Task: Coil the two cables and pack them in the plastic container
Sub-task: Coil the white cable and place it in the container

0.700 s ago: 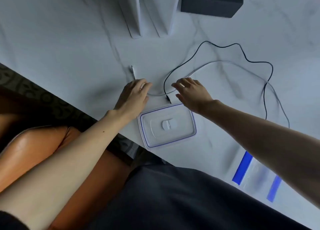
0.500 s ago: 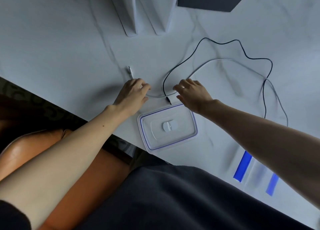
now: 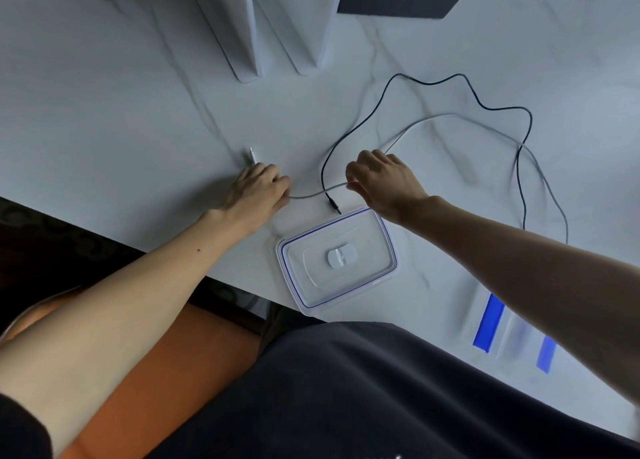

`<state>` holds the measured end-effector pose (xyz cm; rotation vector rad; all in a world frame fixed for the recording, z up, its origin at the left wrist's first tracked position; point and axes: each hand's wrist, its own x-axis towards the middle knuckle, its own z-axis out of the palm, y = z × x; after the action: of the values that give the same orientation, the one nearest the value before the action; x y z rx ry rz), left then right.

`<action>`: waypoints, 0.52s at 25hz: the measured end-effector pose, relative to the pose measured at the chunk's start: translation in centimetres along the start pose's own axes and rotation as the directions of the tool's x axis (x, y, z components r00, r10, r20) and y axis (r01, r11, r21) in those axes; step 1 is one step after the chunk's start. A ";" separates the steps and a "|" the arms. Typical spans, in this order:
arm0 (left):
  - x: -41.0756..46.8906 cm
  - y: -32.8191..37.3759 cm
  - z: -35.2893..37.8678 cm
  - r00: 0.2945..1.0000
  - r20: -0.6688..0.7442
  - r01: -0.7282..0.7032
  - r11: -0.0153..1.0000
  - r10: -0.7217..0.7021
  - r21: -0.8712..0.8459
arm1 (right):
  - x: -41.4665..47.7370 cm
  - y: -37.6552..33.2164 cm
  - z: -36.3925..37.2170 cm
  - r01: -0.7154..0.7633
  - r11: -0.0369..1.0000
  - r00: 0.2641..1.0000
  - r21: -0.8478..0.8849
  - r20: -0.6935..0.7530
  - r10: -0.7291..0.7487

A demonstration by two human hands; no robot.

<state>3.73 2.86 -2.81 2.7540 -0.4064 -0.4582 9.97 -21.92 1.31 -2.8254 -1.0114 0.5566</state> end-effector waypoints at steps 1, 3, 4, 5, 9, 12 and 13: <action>-0.1 -0.1 -0.1 1.000 -0.009 -0.002 1.000 0.002 -0.001 | -0.1 -0.1 -0.5 -0.030 0.999 0.999 0.036 -0.033 0.031; -0.5 0.1 -0.7 1.000 -0.016 0.022 0.999 -0.023 -0.027 | -0.5 -0.7 -1.6 -0.114 0.984 0.986 0.140 -0.102 0.129; -0.7 0.3 -1.4 0.998 -0.039 0.039 0.998 -0.041 -0.058 | -0.7 -1.0 -2.3 -0.162 0.964 0.973 0.211 -0.129 0.191; -0.9 0.7 -2.1 0.996 -0.067 0.059 0.992 -0.066 -0.108 | -0.9 -1.3 -3.0 -0.211 0.933 0.955 0.290 -0.143 0.260; -2.0 2.8 -5.0 0.982 -0.122 0.104 0.948 -0.146 -0.301 | -3.0 -2.5 -6.0 -0.261 0.796 0.864 0.546 -0.236 0.445; -2.7 4.8 -6.6 0.981 -0.141 0.053 0.885 -0.133 -0.463 | -4.8 -2.7 -7.7 -0.229 0.724 0.797 0.651 -0.302 0.524; -2.9 5.6 -6.9 0.982 -0.144 0.030 0.843 -0.126 -0.537 | -5.5 -2.6 -8.2 -0.221 0.698 0.776 0.681 -0.311 0.549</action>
<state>2.29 0.49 6.19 2.2429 -0.0962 -0.2887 7.51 -23.03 11.16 -2.3545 -0.0563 0.1075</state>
